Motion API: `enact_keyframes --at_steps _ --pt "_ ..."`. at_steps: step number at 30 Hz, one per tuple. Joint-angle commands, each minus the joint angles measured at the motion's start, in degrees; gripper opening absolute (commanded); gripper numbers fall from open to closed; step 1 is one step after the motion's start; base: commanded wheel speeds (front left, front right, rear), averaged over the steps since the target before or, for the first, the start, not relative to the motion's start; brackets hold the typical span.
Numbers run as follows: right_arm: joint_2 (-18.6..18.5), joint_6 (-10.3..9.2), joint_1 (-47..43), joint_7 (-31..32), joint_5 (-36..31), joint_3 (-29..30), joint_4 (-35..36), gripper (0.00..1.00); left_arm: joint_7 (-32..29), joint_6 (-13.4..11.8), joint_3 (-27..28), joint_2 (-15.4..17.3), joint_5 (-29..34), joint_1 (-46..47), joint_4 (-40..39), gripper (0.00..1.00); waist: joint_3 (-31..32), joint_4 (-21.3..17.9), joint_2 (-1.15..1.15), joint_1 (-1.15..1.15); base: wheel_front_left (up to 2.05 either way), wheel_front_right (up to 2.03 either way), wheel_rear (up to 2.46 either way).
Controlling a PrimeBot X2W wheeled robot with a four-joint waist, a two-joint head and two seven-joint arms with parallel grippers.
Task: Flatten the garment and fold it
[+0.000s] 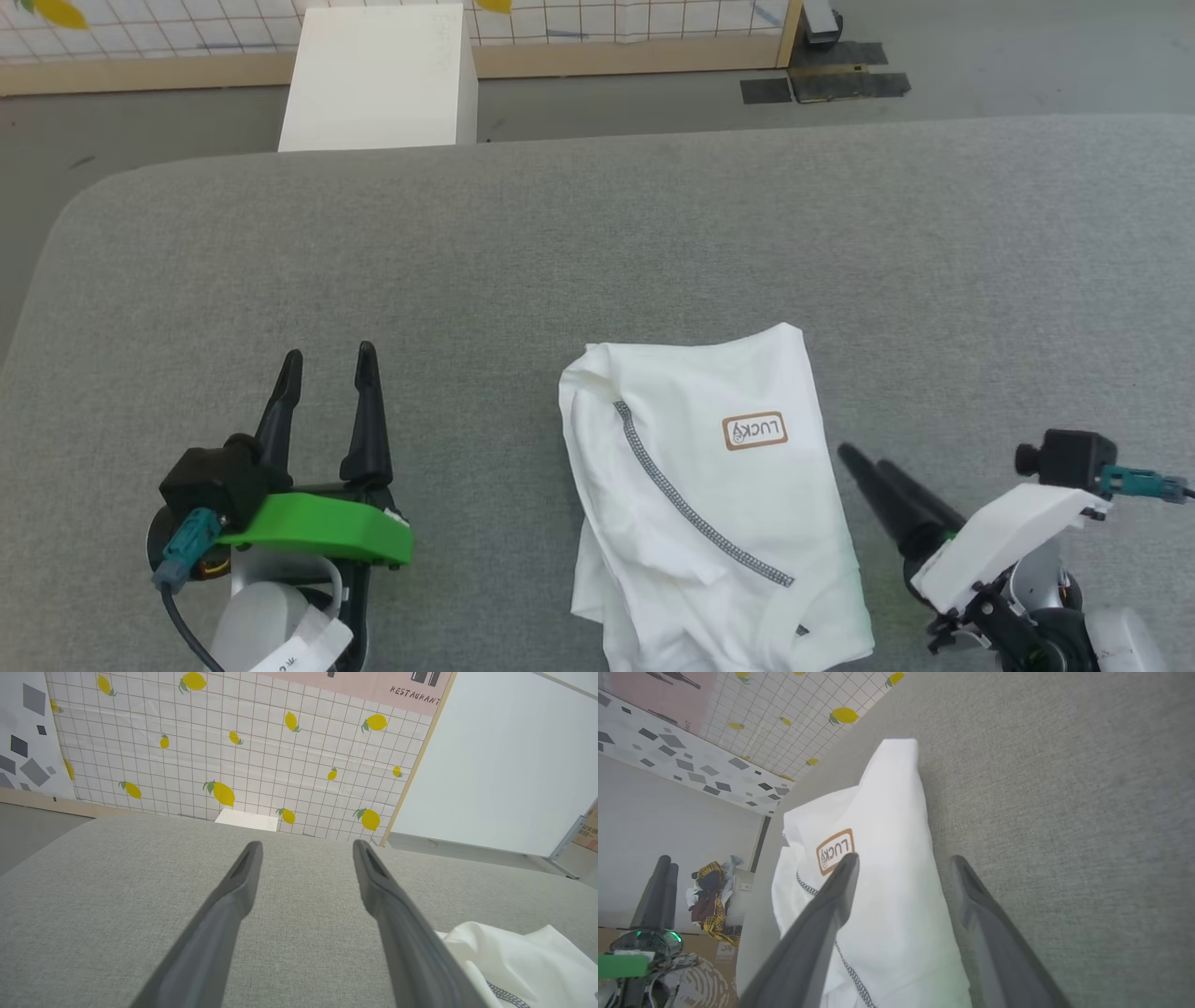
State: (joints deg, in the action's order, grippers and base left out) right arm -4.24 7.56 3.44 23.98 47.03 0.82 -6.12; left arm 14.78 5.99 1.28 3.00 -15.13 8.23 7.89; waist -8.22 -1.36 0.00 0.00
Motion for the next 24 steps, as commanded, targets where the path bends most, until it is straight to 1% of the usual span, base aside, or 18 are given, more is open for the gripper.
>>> enact_keyframes --at_steps 1,6,10,14,18,19,20,22,24 --pt "-0.28 -0.08 -0.32 1.59 -0.29 -0.23 -0.59 1.0 0.22 0.11 0.04 -0.13 0.62 -0.32 -0.26 1.0 -0.33 0.34 0.0 0.0 0.0 0.0 0.0" --pt "0.1 -0.08 0.39 6.83 -0.16 -0.16 -2.87 1.0 0.22 0.03 -0.08 -0.13 0.51 -0.24 -0.22 1.0 -0.76 0.98 0.0 0.0 0.0 0.0 0.0" --pt "0.49 -0.08 1.77 10.56 -1.57 0.17 -5.46 1.0 0.22 0.14 -0.03 -0.13 0.44 0.05 0.1 1.0 -0.95 1.39 0.0 0.0 0.0 0.0 0.0" --pt "0.91 -0.08 4.07 12.91 -1.77 1.03 -7.85 1.0 0.22 0.18 -0.1 -0.13 0.46 0.18 0.28 1.0 -1.03 1.59 0.0 0.0 0.0 0.0 0.0" --pt "1.17 -0.08 7.0 15.33 -2.88 0.64 -10.38 1.0 0.22 0.23 -0.26 -0.13 0.57 0.3 0.47 1.0 -1.05 1.81 0.0 0.0 0.0 0.0 0.0" --pt "1.2 -0.08 7.49 16.05 -2.88 0.46 -10.92 0.92 0.22 0.23 -0.33 -0.13 0.55 0.33 0.48 1.0 -1.05 1.88 0.0 0.0 0.0 0.0 0.0" --pt "1.23 -0.08 8.04 16.84 -3.01 0.14 -11.4 0.53 0.22 0.24 -0.41 -0.13 0.55 0.37 0.53 1.0 -1.04 1.95 0.0 0.0 0.0 0.0 0.0" --pt "1.26 -0.08 8.78 17.86 -4.06 -0.82 -11.68 0.01 0.22 0.29 -0.52 -0.13 0.56 0.44 0.7 1.0 -0.98 2.1 0.0 0.0 0.0 0.0 0.0" --pt "1.26 -0.08 9.18 18.09 -5.05 -1.3 -11.43 0.0 0.22 0.34 -0.57 -0.13 0.59 0.34 0.78 1.0 -0.86 2.14 0.0 0.0 0.0 0.0 0.0"
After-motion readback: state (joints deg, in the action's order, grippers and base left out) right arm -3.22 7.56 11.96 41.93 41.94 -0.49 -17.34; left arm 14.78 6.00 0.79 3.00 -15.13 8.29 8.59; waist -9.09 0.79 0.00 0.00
